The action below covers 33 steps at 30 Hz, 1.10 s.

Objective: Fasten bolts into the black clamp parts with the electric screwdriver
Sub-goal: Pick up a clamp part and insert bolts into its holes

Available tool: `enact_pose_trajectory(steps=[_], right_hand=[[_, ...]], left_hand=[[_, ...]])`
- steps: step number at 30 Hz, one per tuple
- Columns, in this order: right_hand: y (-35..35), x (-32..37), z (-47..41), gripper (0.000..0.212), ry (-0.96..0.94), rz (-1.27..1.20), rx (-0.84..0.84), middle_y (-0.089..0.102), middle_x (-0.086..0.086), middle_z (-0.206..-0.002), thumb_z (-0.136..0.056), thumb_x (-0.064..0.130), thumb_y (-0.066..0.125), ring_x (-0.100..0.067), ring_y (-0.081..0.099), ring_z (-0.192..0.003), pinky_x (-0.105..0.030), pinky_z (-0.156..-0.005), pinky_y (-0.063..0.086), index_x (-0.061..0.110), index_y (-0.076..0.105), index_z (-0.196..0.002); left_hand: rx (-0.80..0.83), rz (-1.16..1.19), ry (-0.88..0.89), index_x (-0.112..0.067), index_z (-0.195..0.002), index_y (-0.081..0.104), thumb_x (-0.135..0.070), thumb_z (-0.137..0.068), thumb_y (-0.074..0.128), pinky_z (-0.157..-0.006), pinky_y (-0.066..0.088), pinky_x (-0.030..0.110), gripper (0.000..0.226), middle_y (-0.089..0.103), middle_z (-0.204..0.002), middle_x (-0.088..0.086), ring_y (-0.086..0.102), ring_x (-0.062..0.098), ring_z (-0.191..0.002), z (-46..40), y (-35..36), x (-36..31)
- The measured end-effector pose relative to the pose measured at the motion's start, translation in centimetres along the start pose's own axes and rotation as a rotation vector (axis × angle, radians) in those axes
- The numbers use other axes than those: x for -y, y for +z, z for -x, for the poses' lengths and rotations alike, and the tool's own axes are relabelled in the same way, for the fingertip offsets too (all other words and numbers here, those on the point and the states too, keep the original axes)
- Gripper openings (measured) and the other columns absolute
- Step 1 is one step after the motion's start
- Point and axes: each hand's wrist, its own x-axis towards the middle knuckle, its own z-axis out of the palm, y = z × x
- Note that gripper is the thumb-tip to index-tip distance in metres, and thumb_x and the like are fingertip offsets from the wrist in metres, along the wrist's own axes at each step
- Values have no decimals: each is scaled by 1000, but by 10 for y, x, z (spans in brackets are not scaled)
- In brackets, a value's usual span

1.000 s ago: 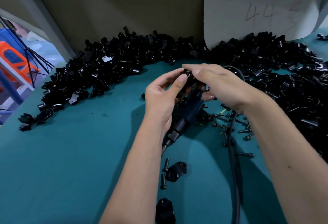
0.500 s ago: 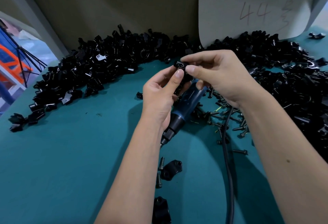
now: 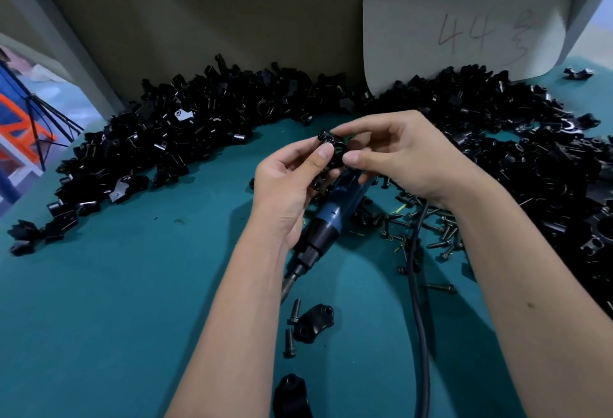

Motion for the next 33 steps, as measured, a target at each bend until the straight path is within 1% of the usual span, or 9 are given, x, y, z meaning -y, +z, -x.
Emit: enact_pose_trajectory(steps=[2,4,9,11,14,20,24,29,33], right_hand=[[-3,6,0,34,44,126,-12,74,-5,-89,-86,19,83,-20,76,-75,-30,-64,63,19,73,-119],[-10,12,-1,25,109,340,16,75,-4,-77,-84,31,85,-19,75,-65,-31,-58,63,19,72,-102],[-31,12,9,20,449,710,301,74,-1,-65,-79,31,90,-15,69,-54,-20,-49,53,20,76,-71],[-33,9,13,20,508,819,320,74,6,-65,-73,36,94,-12,69,-57,-20,-48,51,24,78,-71],[-27,4,13,22,502,935,297,74,10,-80,-69,36,96,-10,69,-79,-22,-60,50,26,78,-75],[-24,0,18,18,465,956,283,71,10,-76,-79,23,90,-5,64,-74,-18,-58,44,24,74,-71],[-31,2,16,14,455,949,249,72,15,-76,-91,12,77,-6,70,-77,-25,-69,58,13,77,-77],[-13,-3,14,19,409,851,147,72,9,-74,-85,36,85,-9,67,-72,-22,-59,46,23,76,-73],[11,-8,10,34,464,890,62,66,0,-68,-81,41,86,-19,61,-64,-29,-59,46,11,71,-76]], left_hand=[[-14,-16,7,-4,-105,75,-18,-74,81,-76,59,26,35,78,-96,10,74,20,-87,0,0,-2],[-55,0,3,-2,-106,73,-16,-76,80,-75,60,26,34,77,-95,9,73,20,-83,0,-1,-4],[-129,58,-41,-1,-109,71,-4,-93,71,-70,60,22,16,74,-101,14,73,23,-79,-1,-6,-9],[-143,65,-49,-1,-108,71,-4,-94,70,-70,60,22,15,72,-103,16,73,23,-79,-1,-8,-11],[-148,75,-49,-1,-109,71,-5,-93,70,-71,61,22,16,72,-104,16,74,20,-76,0,-9,-12],[-163,69,-47,-3,-107,72,-7,-93,71,-76,62,23,15,72,-104,14,75,20,-76,1,-8,-13],[-164,78,-44,-1,-111,71,-6,-93,72,-76,62,24,19,71,-107,17,75,22,-78,0,-8,-13],[-165,71,-39,-3,-107,73,-7,-92,73,-74,62,24,15,72,-104,15,75,22,-77,0,-9,-13],[-170,67,-45,-3,-107,73,-7,-92,73,-73,62,24,15,74,-99,12,75,22,-78,-1,-9,-12]])
